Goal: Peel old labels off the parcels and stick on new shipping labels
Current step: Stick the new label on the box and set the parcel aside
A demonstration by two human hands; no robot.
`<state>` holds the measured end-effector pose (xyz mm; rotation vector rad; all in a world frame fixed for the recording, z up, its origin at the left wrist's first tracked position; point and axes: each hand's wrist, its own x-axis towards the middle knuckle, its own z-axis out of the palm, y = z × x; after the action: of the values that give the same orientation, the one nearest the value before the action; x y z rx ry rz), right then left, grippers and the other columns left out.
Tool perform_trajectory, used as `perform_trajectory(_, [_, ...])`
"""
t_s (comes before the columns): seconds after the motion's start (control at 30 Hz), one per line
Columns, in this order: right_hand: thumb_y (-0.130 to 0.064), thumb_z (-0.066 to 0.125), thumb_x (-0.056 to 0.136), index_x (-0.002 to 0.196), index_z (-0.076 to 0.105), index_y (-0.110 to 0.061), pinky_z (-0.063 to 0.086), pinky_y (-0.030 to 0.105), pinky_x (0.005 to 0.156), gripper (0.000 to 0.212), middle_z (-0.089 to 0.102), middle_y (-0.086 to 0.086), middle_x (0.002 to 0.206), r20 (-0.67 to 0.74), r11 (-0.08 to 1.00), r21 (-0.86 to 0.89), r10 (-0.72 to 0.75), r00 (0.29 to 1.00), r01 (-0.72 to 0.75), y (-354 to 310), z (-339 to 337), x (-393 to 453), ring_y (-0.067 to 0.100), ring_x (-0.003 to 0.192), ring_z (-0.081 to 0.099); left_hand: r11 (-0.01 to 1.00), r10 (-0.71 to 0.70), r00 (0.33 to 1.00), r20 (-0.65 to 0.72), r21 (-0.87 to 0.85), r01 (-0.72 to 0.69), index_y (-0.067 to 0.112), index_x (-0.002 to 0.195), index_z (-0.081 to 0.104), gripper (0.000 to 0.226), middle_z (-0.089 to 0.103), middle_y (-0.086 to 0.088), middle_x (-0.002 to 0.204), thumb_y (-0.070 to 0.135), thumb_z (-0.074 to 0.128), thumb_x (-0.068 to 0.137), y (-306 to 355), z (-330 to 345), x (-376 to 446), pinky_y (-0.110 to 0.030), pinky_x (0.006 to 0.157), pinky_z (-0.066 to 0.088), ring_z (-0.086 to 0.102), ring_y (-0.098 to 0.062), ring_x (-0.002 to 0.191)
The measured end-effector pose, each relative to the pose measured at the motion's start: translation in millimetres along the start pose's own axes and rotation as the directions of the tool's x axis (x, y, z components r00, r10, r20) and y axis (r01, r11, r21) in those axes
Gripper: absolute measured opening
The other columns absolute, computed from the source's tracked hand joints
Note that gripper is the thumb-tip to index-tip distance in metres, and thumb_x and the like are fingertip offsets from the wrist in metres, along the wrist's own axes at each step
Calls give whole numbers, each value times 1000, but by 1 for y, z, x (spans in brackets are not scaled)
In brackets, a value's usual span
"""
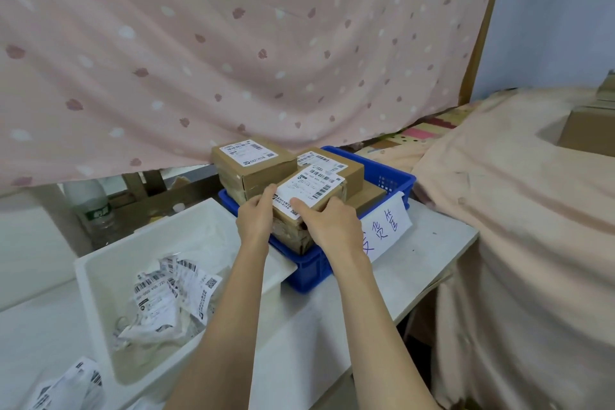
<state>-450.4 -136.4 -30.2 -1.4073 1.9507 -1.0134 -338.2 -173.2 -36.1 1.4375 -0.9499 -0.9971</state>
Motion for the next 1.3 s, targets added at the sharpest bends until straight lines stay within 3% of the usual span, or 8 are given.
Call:
perform_trajectory(0.17, [-65,59,83,135,44,-10,46,37,92,77,50,8,134,-30,998,46,48,998,-47,8,4,1,25,119,51,997,65,997,51,31,-67,14,83,64,31,61,7,79,41,56,96,-9,6,5,-21,68,41,54,-8,77])
perform_trajectory(0.3, [-59,63,84,134,40,-8,44,35,88,75,49,9,133,-82,999,26,44,996,-42,13,4,2,25,118,52,981,154,981,113,99,-166,17,89,68,30,65,10,87,42,53,98,-17,5,6,-22,74,43,56,-8,87])
perform_trajectory(0.5, [-54,74,76,121,44,-15,42,45,102,67,59,2,124,-143,998,41,57,988,-52,24,11,6,20,114,57,923,276,939,206,215,-318,17,121,68,30,68,5,110,33,55,99,-24,-6,9,-24,82,50,60,-10,104])
perform_trajectory(0.6, [-44,85,67,133,35,-19,37,43,104,86,55,-2,131,-224,995,100,19,974,4,22,15,2,20,118,55,911,280,913,297,217,-351,20,133,58,34,67,1,115,20,51,100,-20,-15,14,-29,89,51,61,-11,107])
perform_trajectory(0.73, [-46,85,68,152,10,-23,35,40,102,115,41,4,136,-284,999,2,-50,958,53,16,27,-3,20,123,47,869,271,895,355,310,-386,18,129,55,34,63,3,121,7,43,99,-17,-13,13,-30,90,51,58,-12,110])
perform_trajectory(0.9, [-47,83,70,152,12,-28,31,36,102,110,43,1,126,-326,996,-72,-76,942,56,21,36,-3,16,115,48,746,304,922,241,542,-387,17,130,57,33,54,-7,126,12,51,98,-20,-6,18,-39,97,47,55,-23,111])
perform_trajectory(1.07, [-44,82,71,150,19,-30,30,34,102,102,46,0,117,-431,989,-123,-126,893,80,21,44,-5,18,108,51,770,304,920,247,506,-390,18,128,51,37,64,-1,115,8,56,93,-19,-6,14,-32,82,46,58,-17,96])
perform_trajectory(1.3, [-36,81,75,150,21,-27,31,33,106,97,44,1,123,-425,984,-144,-158,891,105,26,53,-11,18,115,47,811,230,955,186,506,-294,17,126,58,32,50,-7,131,25,50,96,-18,4,18,-41,101,40,49,-23,116])
